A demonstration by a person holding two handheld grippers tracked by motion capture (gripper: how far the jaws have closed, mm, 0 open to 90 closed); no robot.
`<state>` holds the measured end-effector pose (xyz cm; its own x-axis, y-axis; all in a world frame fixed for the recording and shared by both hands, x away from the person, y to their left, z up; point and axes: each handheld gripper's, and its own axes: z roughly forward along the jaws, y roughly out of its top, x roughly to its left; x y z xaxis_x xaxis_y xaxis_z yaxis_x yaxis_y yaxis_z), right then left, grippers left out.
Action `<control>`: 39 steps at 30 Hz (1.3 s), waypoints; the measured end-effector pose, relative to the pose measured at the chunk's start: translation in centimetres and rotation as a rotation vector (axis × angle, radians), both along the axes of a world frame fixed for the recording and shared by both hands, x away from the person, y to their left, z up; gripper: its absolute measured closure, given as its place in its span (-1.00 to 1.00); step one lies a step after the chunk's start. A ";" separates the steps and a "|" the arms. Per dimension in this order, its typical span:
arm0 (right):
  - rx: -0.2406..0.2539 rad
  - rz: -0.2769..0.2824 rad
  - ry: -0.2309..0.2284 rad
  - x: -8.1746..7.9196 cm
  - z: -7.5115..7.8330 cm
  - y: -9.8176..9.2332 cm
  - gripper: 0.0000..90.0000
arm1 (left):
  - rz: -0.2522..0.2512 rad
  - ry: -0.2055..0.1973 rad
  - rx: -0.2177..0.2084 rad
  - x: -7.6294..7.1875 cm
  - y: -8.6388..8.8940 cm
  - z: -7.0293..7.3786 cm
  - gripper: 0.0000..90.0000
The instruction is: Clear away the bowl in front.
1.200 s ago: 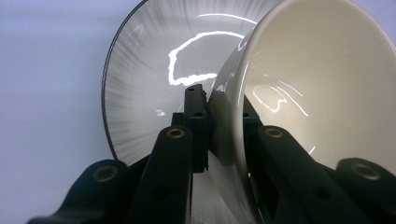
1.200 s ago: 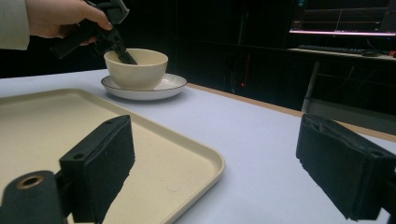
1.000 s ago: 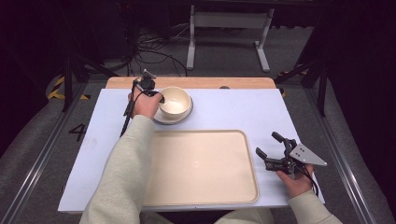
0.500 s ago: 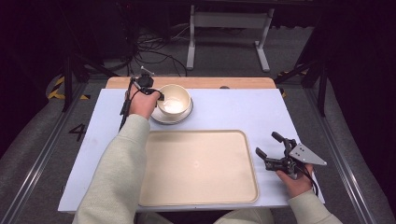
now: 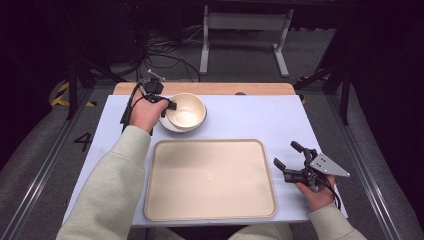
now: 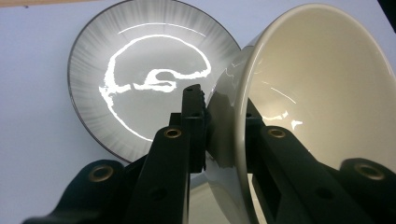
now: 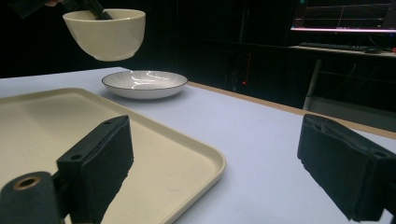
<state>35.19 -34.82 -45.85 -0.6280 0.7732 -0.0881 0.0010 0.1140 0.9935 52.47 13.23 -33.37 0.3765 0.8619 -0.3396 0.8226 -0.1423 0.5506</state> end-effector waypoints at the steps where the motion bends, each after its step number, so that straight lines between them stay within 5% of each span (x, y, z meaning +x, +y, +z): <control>1: 0.000 -0.001 0.000 0.0 0.0 0.0 -0.76 | -0.010 0.004 -0.001 -0.2 0.0 0.2 0.78; 39: -0.003 0.003 -0.002 0.0 0.0 0.0 -0.77 | -0.376 -0.009 0.029 -6.4 -4.5 3.2 0.76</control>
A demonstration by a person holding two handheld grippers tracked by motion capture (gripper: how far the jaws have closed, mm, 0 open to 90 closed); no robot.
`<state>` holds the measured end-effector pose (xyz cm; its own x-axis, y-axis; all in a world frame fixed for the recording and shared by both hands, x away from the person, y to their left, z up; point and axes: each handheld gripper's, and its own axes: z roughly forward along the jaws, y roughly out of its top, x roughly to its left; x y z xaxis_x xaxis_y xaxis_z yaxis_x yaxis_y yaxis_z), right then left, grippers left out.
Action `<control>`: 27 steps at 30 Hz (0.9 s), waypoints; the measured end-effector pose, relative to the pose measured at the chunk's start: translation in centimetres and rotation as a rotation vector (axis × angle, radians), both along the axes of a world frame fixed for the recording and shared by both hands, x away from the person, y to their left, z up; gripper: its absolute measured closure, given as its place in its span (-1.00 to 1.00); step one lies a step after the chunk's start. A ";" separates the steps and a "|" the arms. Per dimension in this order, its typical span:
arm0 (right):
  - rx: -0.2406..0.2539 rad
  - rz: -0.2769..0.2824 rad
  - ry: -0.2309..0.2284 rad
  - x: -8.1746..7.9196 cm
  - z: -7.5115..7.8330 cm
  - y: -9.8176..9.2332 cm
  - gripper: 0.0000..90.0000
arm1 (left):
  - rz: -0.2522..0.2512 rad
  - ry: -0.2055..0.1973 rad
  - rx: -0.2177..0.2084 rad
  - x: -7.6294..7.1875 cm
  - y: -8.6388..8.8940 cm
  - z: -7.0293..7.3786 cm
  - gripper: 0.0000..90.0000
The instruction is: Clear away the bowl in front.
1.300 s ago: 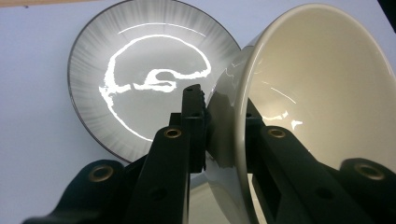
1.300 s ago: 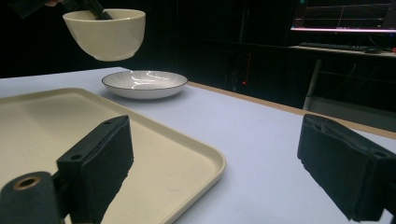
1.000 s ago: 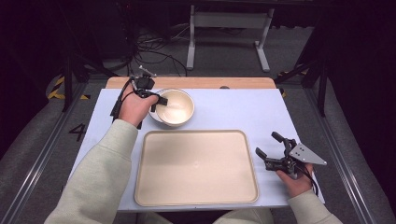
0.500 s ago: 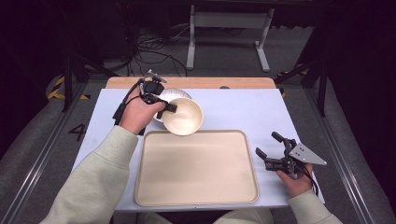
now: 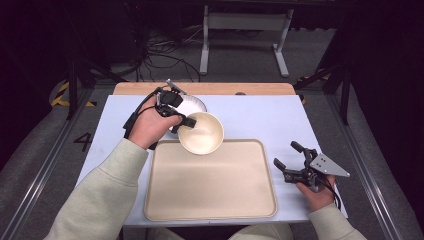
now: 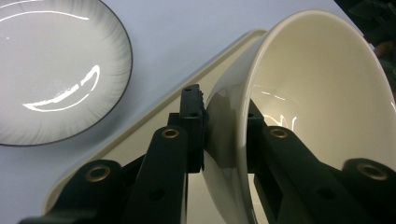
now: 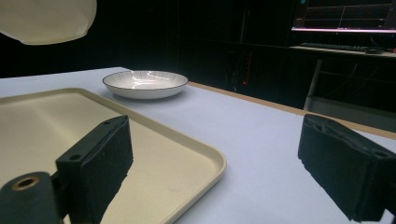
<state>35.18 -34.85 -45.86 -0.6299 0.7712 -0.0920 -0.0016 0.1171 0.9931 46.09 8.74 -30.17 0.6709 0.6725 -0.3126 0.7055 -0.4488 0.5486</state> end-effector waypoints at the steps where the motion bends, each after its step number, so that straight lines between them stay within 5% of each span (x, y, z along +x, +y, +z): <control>1: 0.000 0.000 0.000 0.0 0.0 0.0 -0.77 | -0.007 0.003 -0.003 -0.2 -0.1 0.0 0.76; 9: -0.001 -0.002 0.001 0.0 0.0 0.0 -0.77 | -0.066 0.026 0.012 -0.7 -0.9 -0.1 0.76; 27: 0.003 -0.002 0.000 0.0 0.0 0.0 -0.77 | -0.144 0.083 0.032 -1.6 -3.4 -3.2 0.76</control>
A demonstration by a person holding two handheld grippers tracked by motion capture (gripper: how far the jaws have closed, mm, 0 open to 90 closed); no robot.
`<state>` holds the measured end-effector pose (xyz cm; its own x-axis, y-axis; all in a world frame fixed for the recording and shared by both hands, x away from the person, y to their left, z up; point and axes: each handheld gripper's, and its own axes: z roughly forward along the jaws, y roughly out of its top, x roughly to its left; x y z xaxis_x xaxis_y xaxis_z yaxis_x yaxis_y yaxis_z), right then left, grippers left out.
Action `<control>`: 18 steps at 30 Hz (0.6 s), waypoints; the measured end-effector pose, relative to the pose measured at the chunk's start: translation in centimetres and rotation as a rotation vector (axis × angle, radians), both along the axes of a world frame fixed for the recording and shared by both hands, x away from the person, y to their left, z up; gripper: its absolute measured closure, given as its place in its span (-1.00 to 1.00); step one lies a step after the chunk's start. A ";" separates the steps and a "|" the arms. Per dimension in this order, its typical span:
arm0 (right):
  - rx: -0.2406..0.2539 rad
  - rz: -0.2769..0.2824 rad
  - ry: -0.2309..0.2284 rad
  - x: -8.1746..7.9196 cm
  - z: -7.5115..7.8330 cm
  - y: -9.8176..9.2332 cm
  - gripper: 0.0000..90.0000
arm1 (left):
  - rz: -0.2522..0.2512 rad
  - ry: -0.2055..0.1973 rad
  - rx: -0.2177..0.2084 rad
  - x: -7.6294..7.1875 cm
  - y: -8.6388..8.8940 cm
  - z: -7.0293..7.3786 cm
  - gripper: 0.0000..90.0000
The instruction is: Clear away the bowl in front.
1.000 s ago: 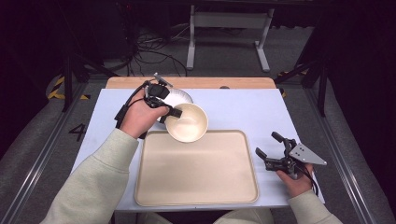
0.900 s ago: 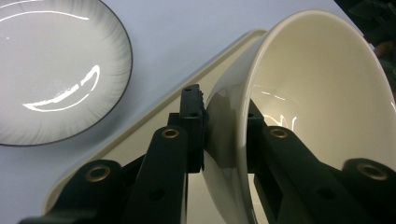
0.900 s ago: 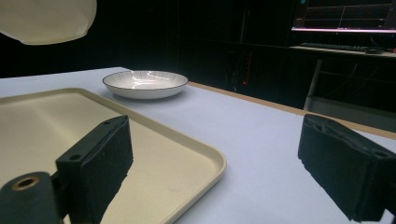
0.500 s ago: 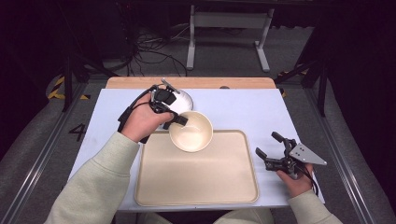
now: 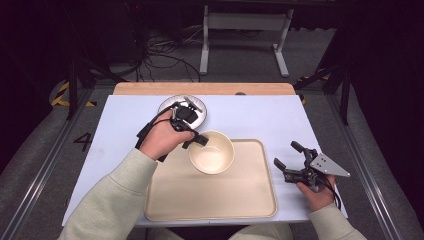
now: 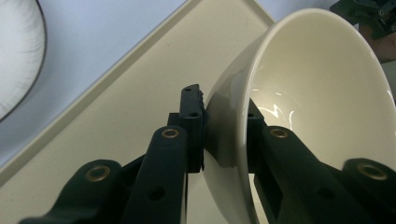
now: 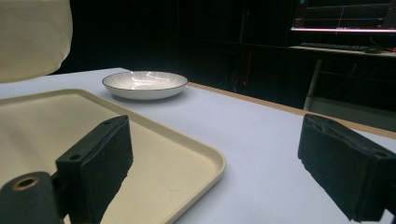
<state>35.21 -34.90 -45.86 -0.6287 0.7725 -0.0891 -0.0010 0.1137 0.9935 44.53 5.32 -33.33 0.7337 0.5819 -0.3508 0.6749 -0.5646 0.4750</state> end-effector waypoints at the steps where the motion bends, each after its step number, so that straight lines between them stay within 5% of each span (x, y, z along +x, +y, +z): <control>1: 0.000 0.000 0.000 0.0 0.0 0.0 -0.77 | -0.001 0.004 0.004 0.0 -0.1 -0.2 0.76; 18: 0.004 -0.003 0.003 0.0 0.0 0.0 -0.77 | -0.026 0.031 0.082 0.0 -1.7 -3.1 0.76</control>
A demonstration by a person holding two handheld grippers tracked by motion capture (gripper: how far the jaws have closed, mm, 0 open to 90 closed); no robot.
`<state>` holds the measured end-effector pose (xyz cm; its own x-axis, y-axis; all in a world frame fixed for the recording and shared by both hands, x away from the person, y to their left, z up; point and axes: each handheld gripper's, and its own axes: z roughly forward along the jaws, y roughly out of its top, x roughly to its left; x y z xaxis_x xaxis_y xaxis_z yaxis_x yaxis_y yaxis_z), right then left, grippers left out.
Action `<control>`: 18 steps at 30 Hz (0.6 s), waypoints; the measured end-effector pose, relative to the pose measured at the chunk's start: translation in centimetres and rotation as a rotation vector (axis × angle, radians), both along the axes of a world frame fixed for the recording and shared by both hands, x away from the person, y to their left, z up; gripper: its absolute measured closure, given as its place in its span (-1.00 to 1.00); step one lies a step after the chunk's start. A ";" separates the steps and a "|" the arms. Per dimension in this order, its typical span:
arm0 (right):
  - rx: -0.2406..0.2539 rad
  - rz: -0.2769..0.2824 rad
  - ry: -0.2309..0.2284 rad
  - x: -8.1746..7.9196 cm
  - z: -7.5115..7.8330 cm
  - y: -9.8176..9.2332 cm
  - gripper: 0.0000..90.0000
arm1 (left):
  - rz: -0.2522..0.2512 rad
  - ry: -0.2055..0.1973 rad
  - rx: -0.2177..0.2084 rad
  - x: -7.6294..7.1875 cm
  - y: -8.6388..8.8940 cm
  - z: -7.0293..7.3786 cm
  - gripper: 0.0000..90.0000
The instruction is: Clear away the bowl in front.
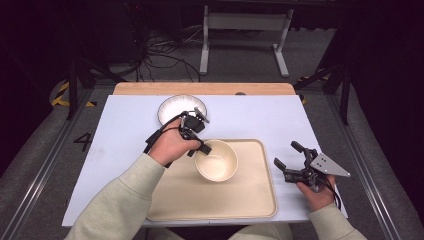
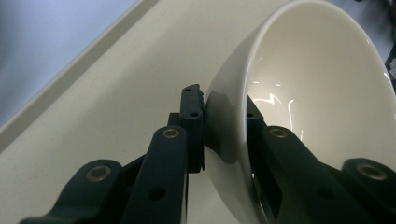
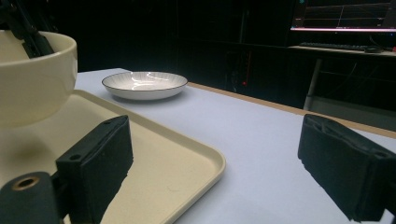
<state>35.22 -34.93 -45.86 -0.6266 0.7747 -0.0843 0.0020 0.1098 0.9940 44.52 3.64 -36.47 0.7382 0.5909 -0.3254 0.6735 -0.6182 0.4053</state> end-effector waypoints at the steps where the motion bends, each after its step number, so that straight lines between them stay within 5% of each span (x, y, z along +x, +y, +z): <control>1: 0.002 0.000 0.001 0.0 0.0 0.0 -0.77 | -0.002 0.001 0.003 0.1 0.0 -0.1 0.76; 18: 0.003 0.000 0.004 0.0 0.0 0.0 -0.77 | -0.013 0.018 0.053 0.2 -0.6 -2.5 0.78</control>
<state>35.21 -34.93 -45.86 -0.6271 0.7749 -0.0791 0.0060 0.1064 0.9943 44.74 3.05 -38.95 0.7404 0.5978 -0.3075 0.6720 -0.6472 0.3600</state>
